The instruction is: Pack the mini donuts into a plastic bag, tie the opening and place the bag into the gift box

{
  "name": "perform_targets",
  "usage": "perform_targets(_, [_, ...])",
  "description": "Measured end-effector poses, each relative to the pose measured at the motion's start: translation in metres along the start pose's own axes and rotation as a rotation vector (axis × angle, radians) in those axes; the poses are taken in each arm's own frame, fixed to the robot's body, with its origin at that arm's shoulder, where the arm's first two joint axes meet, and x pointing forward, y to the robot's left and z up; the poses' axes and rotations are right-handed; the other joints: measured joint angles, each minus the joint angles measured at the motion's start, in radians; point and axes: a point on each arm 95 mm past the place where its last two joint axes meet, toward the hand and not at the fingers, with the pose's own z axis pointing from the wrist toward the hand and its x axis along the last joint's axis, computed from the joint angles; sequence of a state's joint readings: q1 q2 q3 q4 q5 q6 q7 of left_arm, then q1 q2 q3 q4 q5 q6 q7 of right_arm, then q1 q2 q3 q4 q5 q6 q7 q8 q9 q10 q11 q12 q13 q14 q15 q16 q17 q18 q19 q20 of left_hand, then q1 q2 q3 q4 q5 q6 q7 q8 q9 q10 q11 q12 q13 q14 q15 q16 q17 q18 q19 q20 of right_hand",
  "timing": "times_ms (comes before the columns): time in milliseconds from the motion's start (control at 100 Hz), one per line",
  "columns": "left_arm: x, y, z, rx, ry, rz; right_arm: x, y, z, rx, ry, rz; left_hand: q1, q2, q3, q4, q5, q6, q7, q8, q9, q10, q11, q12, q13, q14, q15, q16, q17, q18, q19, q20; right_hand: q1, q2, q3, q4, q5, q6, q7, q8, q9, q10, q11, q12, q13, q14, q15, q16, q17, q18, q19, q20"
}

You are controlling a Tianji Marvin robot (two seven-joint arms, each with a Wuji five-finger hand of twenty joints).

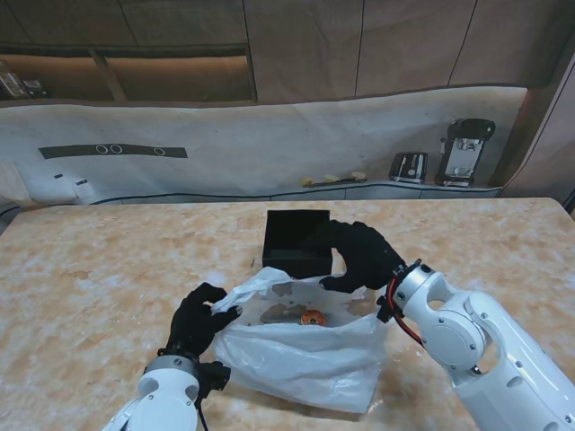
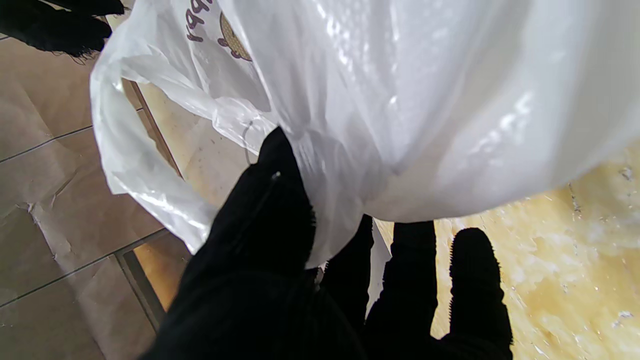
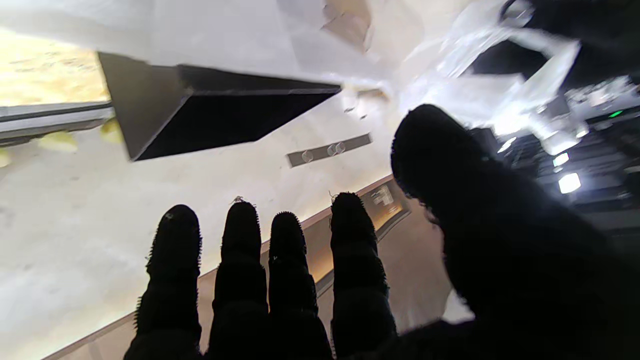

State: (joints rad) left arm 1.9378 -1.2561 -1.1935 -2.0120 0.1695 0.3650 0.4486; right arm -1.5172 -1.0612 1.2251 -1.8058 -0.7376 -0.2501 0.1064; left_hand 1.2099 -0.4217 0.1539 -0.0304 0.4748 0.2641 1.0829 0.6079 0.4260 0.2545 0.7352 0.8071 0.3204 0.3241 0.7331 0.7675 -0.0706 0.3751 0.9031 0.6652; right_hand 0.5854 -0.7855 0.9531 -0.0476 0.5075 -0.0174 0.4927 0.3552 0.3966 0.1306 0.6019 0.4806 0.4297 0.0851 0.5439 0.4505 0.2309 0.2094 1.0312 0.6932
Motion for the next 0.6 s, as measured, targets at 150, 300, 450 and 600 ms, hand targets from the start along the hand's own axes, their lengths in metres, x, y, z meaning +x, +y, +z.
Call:
perform_targets(150, [0.000, 0.000, 0.000, 0.000, 0.000, 0.000, -0.014, 0.010, -0.006, -0.092, -0.120, -0.008, 0.000, 0.000, 0.000, 0.000, 0.000, 0.000, 0.000, 0.000, 0.000, 0.000, 0.000, 0.000, 0.000, 0.000, 0.000, 0.000, 0.000, 0.000, 0.000, 0.000, 0.001, 0.010, 0.025, 0.000, 0.028, 0.035, 0.034, 0.011, 0.055, 0.006, 0.032, 0.001, 0.050, 0.016, 0.046, 0.000, 0.043, 0.001, 0.039, -0.002])
perform_targets(300, [0.000, 0.000, 0.000, 0.000, -0.001, 0.000, -0.029, 0.017, -0.012, -0.089, -0.184, -0.056, 0.000, 0.000, 0.000, 0.000, 0.000, 0.000, 0.000, 0.000, 0.000, 0.000, 0.000, 0.000, 0.000, 0.000, 0.000, 0.000, 0.000, 0.000, 0.000, 0.000, 0.003, 0.010, 0.039, 0.000, 0.050, 0.036, 0.072, 0.030, 0.066, 0.007, 0.053, 0.006, 0.071, 0.022, 0.077, 0.005, 0.065, 0.001, 0.070, -0.023])
perform_targets(450, [0.000, 0.000, 0.000, 0.002, 0.000, -0.001, -0.047, 0.013, -0.017, -0.031, -0.244, -0.072, 0.000, 0.000, 0.000, 0.000, 0.000, 0.000, 0.000, 0.000, 0.000, 0.000, 0.000, 0.000, 0.000, 0.000, 0.000, 0.000, 0.000, 0.000, 0.000, 0.000, 0.024, 0.010, 0.040, 0.000, 0.060, 0.037, 0.079, 0.033, 0.066, 0.007, 0.060, -0.002, 0.073, 0.022, 0.075, 0.011, 0.066, 0.001, 0.073, -0.024])
perform_targets(600, [-0.001, 0.000, -0.001, 0.000, -0.004, -0.005, -0.067, 0.004, -0.023, 0.014, -0.315, -0.096, 0.000, 0.000, 0.000, 0.000, 0.000, 0.000, 0.000, 0.000, 0.000, 0.000, 0.000, 0.000, 0.000, 0.000, 0.000, 0.000, 0.000, 0.000, 0.000, 0.000, 0.027, 0.010, 0.040, 0.000, 0.060, 0.037, 0.079, 0.033, 0.065, 0.007, 0.059, 0.004, 0.073, 0.024, 0.075, 0.011, 0.066, 0.001, 0.073, -0.027])
